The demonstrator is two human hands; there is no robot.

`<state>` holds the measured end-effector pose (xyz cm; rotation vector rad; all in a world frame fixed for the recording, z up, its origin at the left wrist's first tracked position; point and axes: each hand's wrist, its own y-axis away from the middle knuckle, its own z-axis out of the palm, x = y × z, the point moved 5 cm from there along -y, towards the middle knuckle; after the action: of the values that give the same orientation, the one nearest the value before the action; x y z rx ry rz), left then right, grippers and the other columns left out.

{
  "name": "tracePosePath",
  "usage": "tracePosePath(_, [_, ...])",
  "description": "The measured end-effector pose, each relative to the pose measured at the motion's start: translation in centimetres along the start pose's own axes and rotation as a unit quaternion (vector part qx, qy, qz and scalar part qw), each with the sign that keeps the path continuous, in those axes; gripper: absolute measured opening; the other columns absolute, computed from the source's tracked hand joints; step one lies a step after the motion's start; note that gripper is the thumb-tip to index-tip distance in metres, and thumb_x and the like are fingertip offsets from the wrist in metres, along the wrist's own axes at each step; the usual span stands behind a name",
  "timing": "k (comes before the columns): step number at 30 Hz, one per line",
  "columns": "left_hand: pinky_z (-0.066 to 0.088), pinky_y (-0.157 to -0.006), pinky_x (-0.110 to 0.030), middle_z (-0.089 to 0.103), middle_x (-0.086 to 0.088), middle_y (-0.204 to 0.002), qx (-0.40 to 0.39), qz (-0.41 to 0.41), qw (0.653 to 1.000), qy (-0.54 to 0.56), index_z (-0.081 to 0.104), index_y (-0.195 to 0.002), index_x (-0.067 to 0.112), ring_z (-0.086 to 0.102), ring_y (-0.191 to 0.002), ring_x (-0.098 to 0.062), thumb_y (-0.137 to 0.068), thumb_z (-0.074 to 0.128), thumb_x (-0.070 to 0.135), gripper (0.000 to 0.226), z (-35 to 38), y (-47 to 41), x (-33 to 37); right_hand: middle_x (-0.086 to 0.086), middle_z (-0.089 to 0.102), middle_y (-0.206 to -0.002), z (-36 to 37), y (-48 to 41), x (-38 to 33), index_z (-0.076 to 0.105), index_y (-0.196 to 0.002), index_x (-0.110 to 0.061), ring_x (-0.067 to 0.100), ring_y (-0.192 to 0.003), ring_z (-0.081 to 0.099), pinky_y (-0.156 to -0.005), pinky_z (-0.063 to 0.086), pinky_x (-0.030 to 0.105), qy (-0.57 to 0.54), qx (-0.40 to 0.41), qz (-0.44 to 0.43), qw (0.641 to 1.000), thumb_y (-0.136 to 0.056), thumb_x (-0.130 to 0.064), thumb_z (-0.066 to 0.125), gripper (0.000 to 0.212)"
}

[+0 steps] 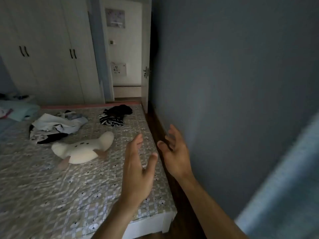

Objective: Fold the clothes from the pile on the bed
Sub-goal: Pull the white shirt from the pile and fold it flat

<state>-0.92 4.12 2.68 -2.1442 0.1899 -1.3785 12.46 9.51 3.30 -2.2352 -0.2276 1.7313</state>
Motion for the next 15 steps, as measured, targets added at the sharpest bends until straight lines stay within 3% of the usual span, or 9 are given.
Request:
tracePosePath(8, [0.035, -0.105, -0.019, 0.043, 0.013, -0.141, -0.008, -0.024, 1.000, 0.005, 0.031, -0.148, 0.024, 0.041, -0.130, -0.001, -0.091, 0.051, 0.046, 0.064, 7.1, -7.5, -3.8, -0.014, 0.045, -0.141, -1.4, -10.2, 5.5, 0.032, -0.147, -0.033, -0.001, -0.119, 0.050, -0.103, 0.043, 0.028, -0.004, 0.004, 0.028, 1.000, -0.091, -0.027, 0.065, 0.066])
tracePosePath(15, [0.041, -0.100, -0.024, 0.046, 0.016, -0.136, 0.054, -0.043, 0.997, 0.022, 0.034, -0.146, 0.029, 0.046, -0.125, -0.002, -0.090, 0.055, 0.040, 0.060, 16.0, -15.1, -6.7, -0.006, 0.045, -0.143, -5.3, -21.5, 11.6, 0.034, -0.147, -0.028, 0.005, -0.117, 0.054, -0.094, 0.044, 0.019, -0.008, -0.054, 0.016, 0.998, -0.089, -0.027, 0.067, 0.066])
